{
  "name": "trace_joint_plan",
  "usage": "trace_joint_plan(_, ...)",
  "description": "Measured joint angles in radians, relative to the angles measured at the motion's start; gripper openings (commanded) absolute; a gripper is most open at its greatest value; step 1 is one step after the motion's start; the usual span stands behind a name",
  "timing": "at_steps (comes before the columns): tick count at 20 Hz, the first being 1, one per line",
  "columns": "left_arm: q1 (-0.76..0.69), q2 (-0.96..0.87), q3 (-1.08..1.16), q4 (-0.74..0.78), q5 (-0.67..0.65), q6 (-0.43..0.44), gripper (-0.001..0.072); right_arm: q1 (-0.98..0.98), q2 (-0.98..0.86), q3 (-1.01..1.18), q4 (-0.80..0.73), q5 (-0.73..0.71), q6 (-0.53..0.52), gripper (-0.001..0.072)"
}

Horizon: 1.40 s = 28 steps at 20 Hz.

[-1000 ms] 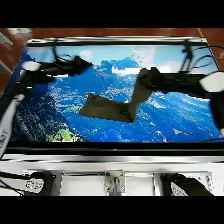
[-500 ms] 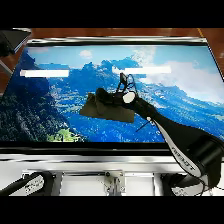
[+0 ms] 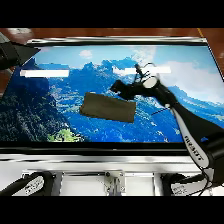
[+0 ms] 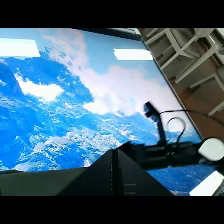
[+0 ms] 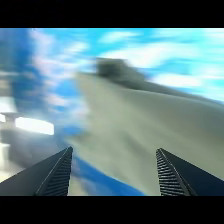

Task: Fold the shirts.

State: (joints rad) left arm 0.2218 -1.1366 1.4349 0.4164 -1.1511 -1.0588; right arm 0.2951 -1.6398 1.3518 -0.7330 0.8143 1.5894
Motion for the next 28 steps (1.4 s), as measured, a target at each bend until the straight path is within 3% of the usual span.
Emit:
trace_joint_plan(3,-0.002,0.001,-0.004,0.011,-0.002,0.000,0.0049,-0.134,0.018,-0.014,-0.211,0.254,0.050,0.0638)
trace_joint_plan(5,-0.002,0.001,-0.006,0.023,-0.002,0.000,0.0049,-0.183,0.012,-0.032,-0.285,0.340,0.060,0.0638)
trace_joint_plan(8,-0.002,0.000,-0.006,0.058,-0.003,0.005,0.0049,-0.208,-0.023,-0.045,-0.305,0.377,0.067,0.0638)
trace_joint_plan(13,-0.002,0.001,-0.006,0.081,-0.003,0.008,0.0049,-0.200,-0.110,-0.052,-0.206,0.347,0.010,0.0636)
trace_joint_plan(14,-0.002,0.001,-0.006,0.082,-0.003,0.008,0.0049,-0.193,-0.123,-0.052,-0.191,0.341,0.001,0.0604)
trace_joint_plan(16,-0.002,0.001,-0.006,0.067,-0.003,0.008,0.0049,-0.178,-0.145,-0.053,-0.171,0.320,-0.015,0.0453)
trace_joint_plan(17,-0.002,0.001,-0.006,0.054,-0.003,0.008,0.0049,-0.170,-0.152,-0.053,-0.162,0.308,-0.024,0.0297)
trace_joint_plan(18,-0.002,0.001,-0.006,0.043,-0.003,0.008,0.0049,-0.163,-0.157,-0.052,-0.153,0.298,-0.033,0.0094)
trace_joint_plan(19,-0.002,0.001,-0.006,0.032,-0.002,0.008,0.0049,-0.158,-0.161,-0.050,-0.142,0.291,-0.044,0.0061)
trace_joint_plan(25,-0.007,0.001,-0.006,0.008,-0.002,-0.022,0.0049,-0.192,-0.161,0.057,-0.109,0.250,-0.256,0.0060)
trace_joint_plan(28,-0.027,0.001,-0.006,0.006,-0.002,-0.040,0.0049,-0.283,-0.158,0.149,-0.095,0.222,-0.310,0.0060)
